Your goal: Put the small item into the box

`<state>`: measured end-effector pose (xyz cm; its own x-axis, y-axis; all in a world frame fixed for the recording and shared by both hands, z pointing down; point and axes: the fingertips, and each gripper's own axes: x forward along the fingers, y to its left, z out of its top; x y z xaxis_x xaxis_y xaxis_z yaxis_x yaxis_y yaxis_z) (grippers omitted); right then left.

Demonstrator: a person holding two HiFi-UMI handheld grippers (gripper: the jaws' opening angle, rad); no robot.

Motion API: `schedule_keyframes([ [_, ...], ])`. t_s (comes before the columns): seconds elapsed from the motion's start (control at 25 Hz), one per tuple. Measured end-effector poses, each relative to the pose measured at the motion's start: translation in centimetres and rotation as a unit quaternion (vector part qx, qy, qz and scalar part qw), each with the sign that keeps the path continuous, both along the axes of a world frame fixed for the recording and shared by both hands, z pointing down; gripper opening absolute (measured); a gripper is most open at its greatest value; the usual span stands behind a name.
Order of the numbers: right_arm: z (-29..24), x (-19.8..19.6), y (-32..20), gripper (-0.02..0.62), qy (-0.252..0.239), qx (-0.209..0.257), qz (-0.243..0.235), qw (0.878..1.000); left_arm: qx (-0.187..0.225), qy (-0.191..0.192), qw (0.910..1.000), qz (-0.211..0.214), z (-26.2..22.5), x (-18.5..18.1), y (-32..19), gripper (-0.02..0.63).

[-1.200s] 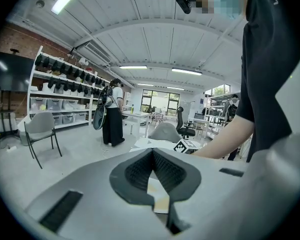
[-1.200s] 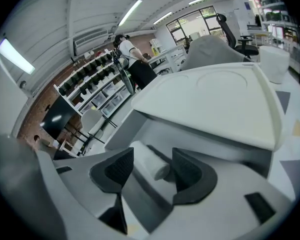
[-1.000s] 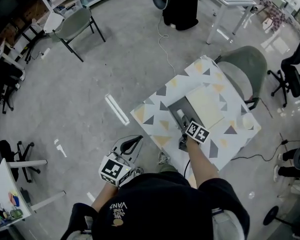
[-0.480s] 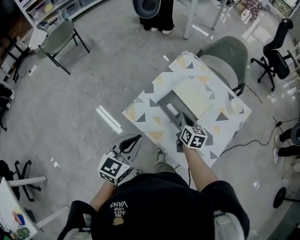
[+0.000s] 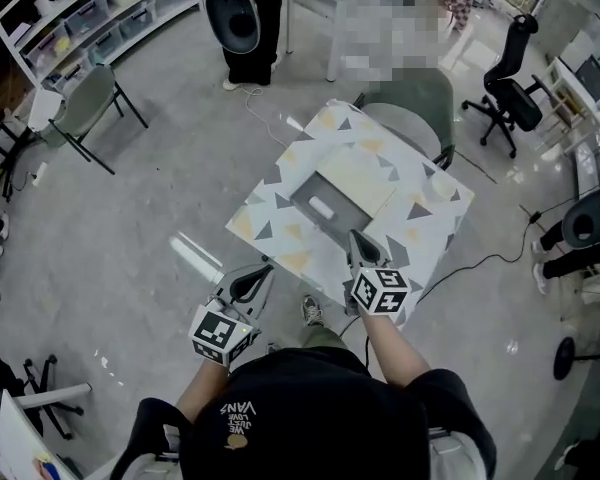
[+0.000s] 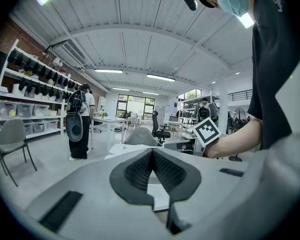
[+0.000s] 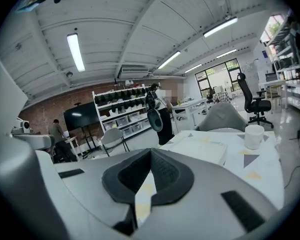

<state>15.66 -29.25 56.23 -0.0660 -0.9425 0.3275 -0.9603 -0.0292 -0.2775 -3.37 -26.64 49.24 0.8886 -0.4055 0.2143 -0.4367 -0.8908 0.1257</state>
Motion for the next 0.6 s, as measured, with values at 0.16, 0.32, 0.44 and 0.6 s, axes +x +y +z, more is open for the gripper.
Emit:
schedule_keyframes([
  [0.16,-1.8,-1.6,3.1,0.002,0.005,0.017,0.001,1.0,0.004,0.004,0.9999,0.012,-0.3,-0.5,1.6,0.006],
  [0.32,-3.2,-3.3,5.9,0.002,0.011,0.034,0.003,0.999,0.008,0.002,0.9997,0.023,0.2,-1.3,3.1,0.006],
  [0.44,-3.9,-4.4,7.8,0.002,0.015,0.042,0.007,0.999,0.008,0.0,0.9995,0.029,0.5,-2.0,4.2,0.006],
  [0.6,-4.6,-5.7,10.3,0.002,0.019,0.049,0.014,0.999,0.011,0.006,0.9992,0.038,0.0,-2.6,5.7,0.006],
])
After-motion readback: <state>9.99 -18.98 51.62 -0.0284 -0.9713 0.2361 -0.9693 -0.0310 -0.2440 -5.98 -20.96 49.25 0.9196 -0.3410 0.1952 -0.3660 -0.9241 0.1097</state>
